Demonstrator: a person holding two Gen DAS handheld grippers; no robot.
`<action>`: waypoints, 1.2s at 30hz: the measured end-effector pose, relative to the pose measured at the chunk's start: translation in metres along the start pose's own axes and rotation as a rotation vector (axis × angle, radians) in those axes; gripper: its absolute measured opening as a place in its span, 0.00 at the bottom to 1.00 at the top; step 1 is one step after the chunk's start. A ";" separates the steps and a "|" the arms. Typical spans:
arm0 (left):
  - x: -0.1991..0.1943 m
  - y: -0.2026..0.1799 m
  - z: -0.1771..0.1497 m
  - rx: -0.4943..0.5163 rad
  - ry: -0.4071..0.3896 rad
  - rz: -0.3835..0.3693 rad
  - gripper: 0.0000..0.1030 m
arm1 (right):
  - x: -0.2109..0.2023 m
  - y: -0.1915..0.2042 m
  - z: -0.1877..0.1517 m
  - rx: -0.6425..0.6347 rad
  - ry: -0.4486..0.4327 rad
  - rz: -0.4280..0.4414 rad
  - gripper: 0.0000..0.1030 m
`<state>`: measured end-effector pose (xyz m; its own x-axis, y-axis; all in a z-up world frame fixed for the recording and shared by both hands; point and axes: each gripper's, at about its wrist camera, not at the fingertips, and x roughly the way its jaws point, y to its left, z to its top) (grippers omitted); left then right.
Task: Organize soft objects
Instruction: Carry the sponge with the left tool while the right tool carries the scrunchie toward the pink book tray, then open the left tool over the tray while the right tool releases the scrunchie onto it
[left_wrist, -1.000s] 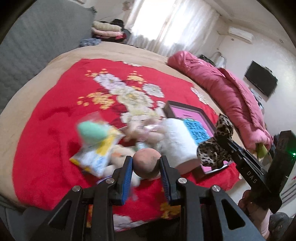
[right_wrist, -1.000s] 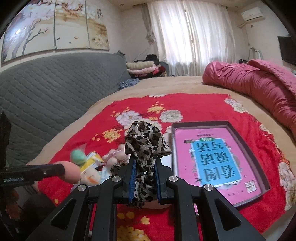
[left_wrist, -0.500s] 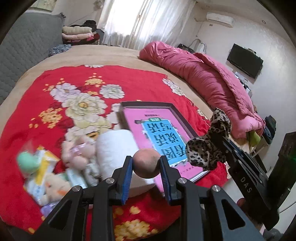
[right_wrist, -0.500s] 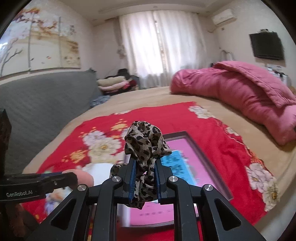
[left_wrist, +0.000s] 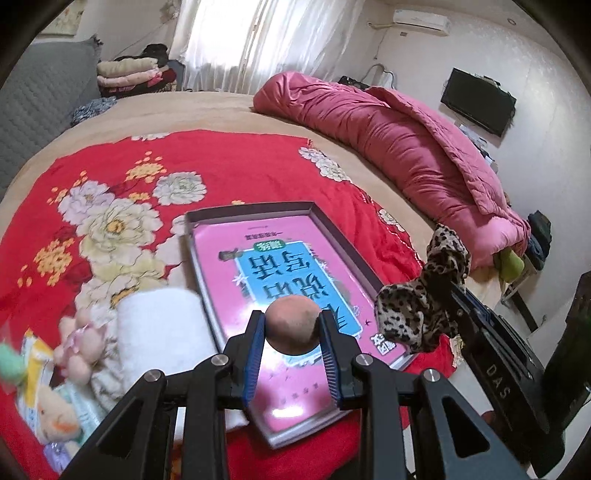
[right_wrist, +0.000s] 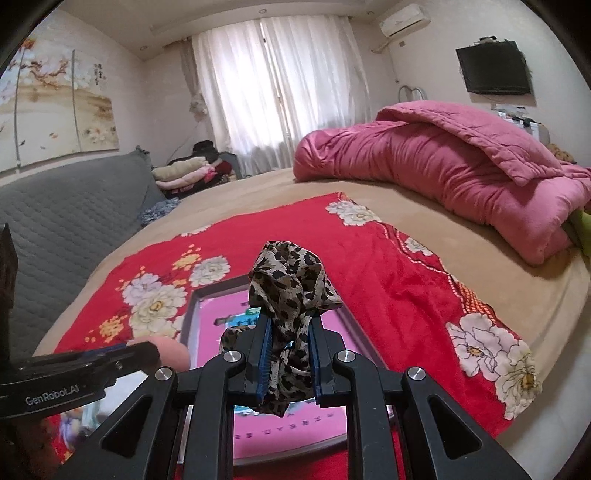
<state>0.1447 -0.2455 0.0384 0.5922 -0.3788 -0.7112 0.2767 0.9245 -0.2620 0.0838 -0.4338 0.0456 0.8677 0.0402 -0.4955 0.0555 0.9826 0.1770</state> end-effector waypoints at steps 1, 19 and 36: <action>0.003 -0.003 0.001 0.005 0.001 0.001 0.29 | 0.002 -0.002 0.000 0.004 0.005 0.000 0.17; 0.062 -0.011 -0.014 0.023 0.139 0.054 0.29 | 0.040 -0.031 -0.012 0.029 0.122 -0.025 0.18; 0.077 -0.016 -0.032 0.067 0.229 0.052 0.29 | 0.079 -0.045 -0.043 0.035 0.353 -0.115 0.29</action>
<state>0.1616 -0.2881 -0.0326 0.4224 -0.3040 -0.8539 0.3042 0.9350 -0.1823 0.1284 -0.4668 -0.0383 0.6310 -0.0037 -0.7757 0.1646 0.9779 0.1292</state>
